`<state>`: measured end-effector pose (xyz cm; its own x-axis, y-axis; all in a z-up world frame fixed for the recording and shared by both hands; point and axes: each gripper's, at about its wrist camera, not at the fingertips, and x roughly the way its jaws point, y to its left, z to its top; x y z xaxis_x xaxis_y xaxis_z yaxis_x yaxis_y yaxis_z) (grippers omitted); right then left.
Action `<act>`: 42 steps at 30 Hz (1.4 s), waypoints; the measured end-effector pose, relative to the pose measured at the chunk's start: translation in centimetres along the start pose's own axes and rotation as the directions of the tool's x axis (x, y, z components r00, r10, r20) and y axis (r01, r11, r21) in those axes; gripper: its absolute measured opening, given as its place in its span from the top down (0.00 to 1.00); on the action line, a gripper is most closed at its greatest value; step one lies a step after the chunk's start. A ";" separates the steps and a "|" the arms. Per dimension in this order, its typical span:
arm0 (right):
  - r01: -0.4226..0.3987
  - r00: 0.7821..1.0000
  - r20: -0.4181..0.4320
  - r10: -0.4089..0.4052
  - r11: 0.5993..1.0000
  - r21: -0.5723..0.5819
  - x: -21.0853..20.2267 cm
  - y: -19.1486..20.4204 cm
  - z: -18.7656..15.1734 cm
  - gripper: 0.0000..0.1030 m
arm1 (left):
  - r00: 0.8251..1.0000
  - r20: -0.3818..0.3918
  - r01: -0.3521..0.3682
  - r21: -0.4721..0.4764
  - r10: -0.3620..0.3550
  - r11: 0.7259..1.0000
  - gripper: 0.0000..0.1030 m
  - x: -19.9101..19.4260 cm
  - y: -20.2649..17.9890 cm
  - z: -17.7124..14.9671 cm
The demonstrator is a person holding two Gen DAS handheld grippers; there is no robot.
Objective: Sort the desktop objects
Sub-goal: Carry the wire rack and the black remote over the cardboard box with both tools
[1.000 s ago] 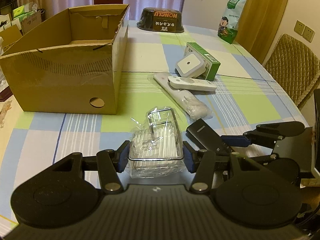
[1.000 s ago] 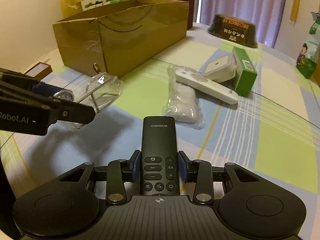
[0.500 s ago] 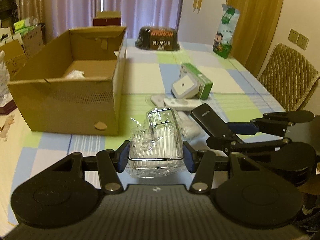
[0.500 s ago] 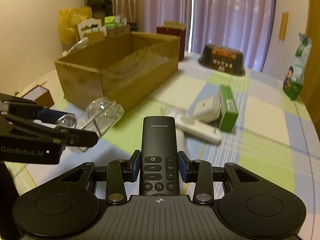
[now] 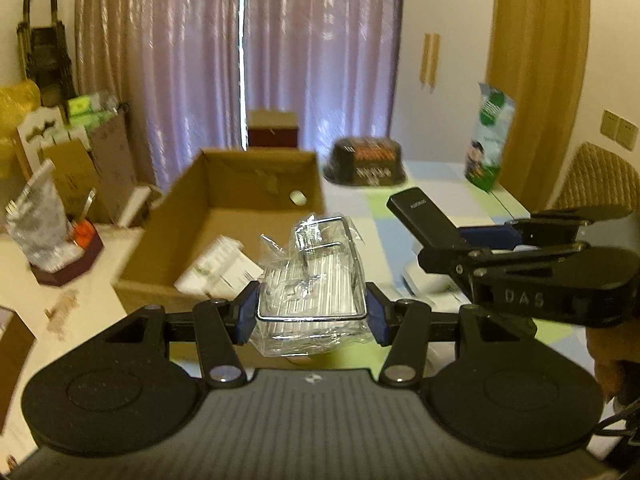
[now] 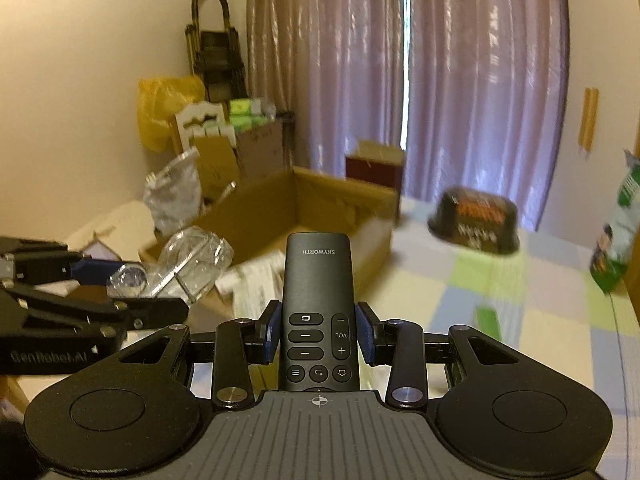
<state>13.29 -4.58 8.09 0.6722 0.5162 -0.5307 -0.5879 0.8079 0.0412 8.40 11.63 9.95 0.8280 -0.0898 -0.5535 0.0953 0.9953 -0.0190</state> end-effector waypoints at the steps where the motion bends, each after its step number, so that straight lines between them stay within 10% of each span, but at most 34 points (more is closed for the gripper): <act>1: -0.009 1.000 0.008 0.009 1.000 0.004 0.5 0.3 1.0 0.63 | 1.000 0.010 -0.007 -0.001 0.007 1.000 0.52 0.1 0.6 0.6; 11: -0.054 0.998 0.031 0.054 0.998 -0.022 5.5 2.4 7.1 0.63 | 0.995 0.057 -0.080 0.008 0.079 0.997 0.52 2.6 5.9 5.0; 42: -0.076 0.996 -0.046 0.077 0.996 0.036 13.7 1.8 6.0 0.63 | 0.995 -0.026 -0.099 0.038 0.100 0.994 0.52 9.8 9.3 3.5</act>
<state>24.15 5.63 6.00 0.6032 0.5634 -0.5645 -0.6202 0.7764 0.1120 19.34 19.88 7.25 0.8190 0.0112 -0.5738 0.0336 0.9972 0.0673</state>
